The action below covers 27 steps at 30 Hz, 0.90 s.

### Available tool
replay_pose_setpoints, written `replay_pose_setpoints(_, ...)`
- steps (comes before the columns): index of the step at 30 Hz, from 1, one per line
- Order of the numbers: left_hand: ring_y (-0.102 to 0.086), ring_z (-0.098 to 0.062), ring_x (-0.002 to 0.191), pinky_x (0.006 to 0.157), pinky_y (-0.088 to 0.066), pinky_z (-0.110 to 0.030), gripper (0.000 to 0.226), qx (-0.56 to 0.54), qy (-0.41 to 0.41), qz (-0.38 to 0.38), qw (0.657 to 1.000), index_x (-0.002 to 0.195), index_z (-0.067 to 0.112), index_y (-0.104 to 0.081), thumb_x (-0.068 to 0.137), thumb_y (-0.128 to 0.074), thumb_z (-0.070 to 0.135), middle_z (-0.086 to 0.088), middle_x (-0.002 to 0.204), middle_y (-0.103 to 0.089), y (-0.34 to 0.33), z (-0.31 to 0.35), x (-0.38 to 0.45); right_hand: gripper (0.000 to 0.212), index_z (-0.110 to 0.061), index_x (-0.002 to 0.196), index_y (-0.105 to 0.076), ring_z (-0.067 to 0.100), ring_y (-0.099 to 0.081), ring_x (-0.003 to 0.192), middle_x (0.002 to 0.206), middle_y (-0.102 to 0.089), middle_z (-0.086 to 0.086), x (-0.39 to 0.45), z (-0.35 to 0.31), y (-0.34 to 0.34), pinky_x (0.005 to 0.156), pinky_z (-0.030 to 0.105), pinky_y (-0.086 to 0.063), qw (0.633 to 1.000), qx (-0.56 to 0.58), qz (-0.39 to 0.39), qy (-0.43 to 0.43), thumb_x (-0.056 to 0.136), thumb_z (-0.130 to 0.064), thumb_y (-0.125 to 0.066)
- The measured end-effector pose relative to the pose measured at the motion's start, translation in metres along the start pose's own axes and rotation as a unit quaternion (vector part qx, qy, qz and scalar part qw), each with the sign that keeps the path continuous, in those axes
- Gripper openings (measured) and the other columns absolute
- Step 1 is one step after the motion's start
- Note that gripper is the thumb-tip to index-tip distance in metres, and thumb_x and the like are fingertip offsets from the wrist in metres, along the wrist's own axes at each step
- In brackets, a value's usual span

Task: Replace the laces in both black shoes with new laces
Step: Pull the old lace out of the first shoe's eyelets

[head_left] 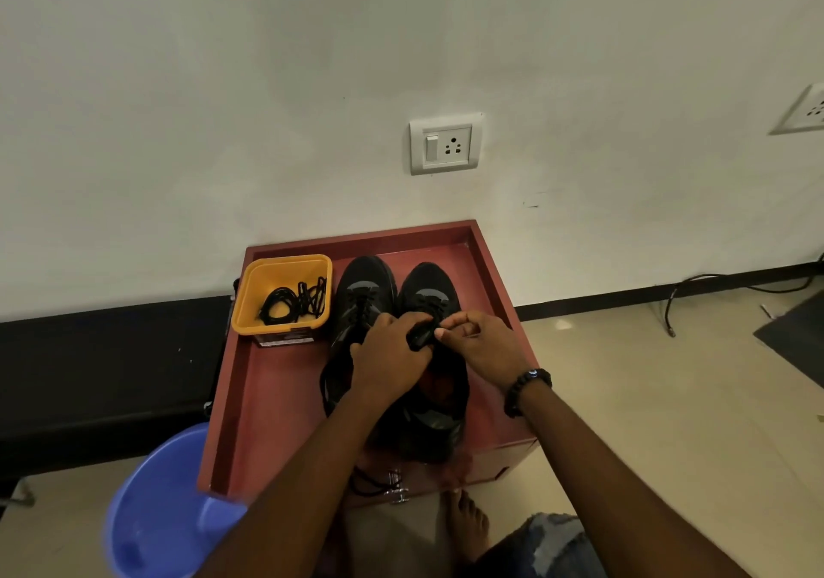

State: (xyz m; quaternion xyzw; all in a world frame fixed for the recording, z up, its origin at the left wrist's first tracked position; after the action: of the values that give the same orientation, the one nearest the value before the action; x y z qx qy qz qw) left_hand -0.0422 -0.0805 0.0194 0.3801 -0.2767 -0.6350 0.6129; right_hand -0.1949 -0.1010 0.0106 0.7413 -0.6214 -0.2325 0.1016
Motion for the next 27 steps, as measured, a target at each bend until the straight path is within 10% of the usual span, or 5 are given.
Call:
replay_pose_setpoints(17,-0.059,-0.021,0.117,0.102,-0.044,-0.045,0.038,-0.048,0.011,0.025,0.998,0.126,0.034,-0.063,0.088,-0.064,0.031,0.003,0.123,-0.065,0.003,-0.001,0.004,0.01,-0.017,0.088,-0.067,0.005,-0.058,0.073,0.078,-0.061,-0.01,0.014,-0.016,-0.001,0.057,0.013,-0.037,0.986,-0.163,-0.016,0.017,0.095,-0.023,-0.063)
replay_pose_setpoints(27,-0.06,-0.017,0.116,0.097,-0.043,-0.033,0.047,-0.027,-0.012,0.028,0.999,0.137,0.032,-0.056,0.091,-0.064,0.026,0.003,0.121,-0.068,0.006,-0.003,-0.001,0.011,-0.016,0.089,-0.073,0.013,-0.067,0.086,0.091,-0.072,0.001,0.018,-0.022,-0.009,0.076,0.022,-0.054,0.983,-0.18,-0.018,0.014,0.094,-0.021,-0.065)
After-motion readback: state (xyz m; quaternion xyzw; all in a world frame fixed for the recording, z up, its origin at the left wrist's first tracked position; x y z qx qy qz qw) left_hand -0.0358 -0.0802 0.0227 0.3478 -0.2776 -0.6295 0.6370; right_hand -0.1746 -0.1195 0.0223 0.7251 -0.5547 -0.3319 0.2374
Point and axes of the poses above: each hand's wrist, its own x-axis towards the middle knuckle, its own y-axis out of the back of the hand, z = x × y, the point moved 9 cm from there along x, towards the middle knuckle
